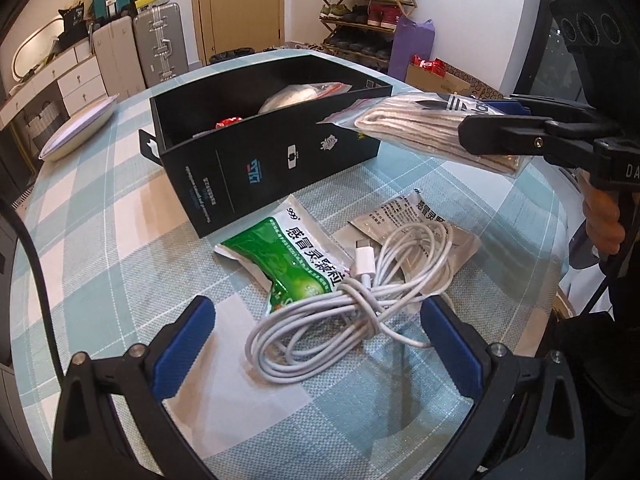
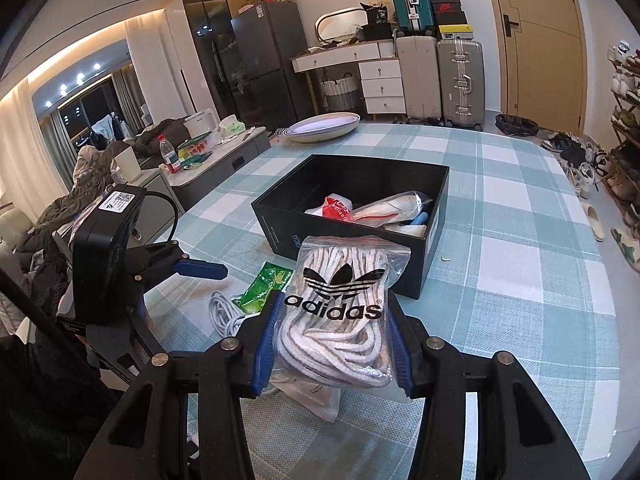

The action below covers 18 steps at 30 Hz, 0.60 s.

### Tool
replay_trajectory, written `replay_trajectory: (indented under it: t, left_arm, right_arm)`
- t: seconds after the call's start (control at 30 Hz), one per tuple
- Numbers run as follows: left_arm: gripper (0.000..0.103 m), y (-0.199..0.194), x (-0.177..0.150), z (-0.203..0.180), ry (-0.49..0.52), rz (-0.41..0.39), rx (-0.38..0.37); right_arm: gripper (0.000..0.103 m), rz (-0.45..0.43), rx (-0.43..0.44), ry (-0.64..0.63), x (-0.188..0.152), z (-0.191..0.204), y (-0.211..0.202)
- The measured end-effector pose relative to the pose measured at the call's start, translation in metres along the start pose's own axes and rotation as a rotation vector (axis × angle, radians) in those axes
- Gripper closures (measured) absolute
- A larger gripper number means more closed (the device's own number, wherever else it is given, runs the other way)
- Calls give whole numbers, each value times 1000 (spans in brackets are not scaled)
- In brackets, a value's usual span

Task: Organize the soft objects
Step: 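Lift the adidas bag with the right tool while the left tool grasps the white cable, then carry the adidas bag and white cable over the black box with both tools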

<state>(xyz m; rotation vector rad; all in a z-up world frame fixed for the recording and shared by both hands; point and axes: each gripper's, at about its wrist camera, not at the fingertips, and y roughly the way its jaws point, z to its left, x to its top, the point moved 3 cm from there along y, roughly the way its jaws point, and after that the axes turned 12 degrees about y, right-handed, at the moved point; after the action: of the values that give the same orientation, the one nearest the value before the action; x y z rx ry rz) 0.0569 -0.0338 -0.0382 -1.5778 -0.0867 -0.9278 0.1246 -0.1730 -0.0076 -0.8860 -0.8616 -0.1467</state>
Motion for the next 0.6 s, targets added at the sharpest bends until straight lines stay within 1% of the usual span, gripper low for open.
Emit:
replay_trajectory:
  t: [0.13,0.2,0.23,0.27,0.3,0.33,0.37,0.5,0.53,0.6]
  left_arm:
    - [0,2,0,2,-23,1,-12]
    - [2,7,-1,1,-31,15,-25]
    - [6,10,-1,-1,-24,24,-25]
    - [14,11,-2,-3,-15,33,-27]
    - [18,14,-3,-6,-5,47,-29]
    - [22,14,-3,-8,12,51,-7]
    - [25,13,-3,-9,25,56,1]
    - [35,8,-6,-8,36,53,-21]
    - [40,7,-7,-8,43,51,-21]
    - [46,4,-8,-7,52,48,-22]
  right_arm:
    - [55,1,0,3,0,0,1]
    - [55,1,0,2,0,-1,1]
    - [55,1,0,2,0,-1,1]
    - [55,1,0,2,0,-1,1]
    - [55,2,0,3,0,-1,1]
    - [55,2,0,3,0,-1,1]
    - [55,1,0,3,0,-1,1]
    - [55,2,-2,5,-2,-3,3]
    - [55,2,-3,5,-3,-3,4]
    - [55,2,-4,6,-5,-4,4]
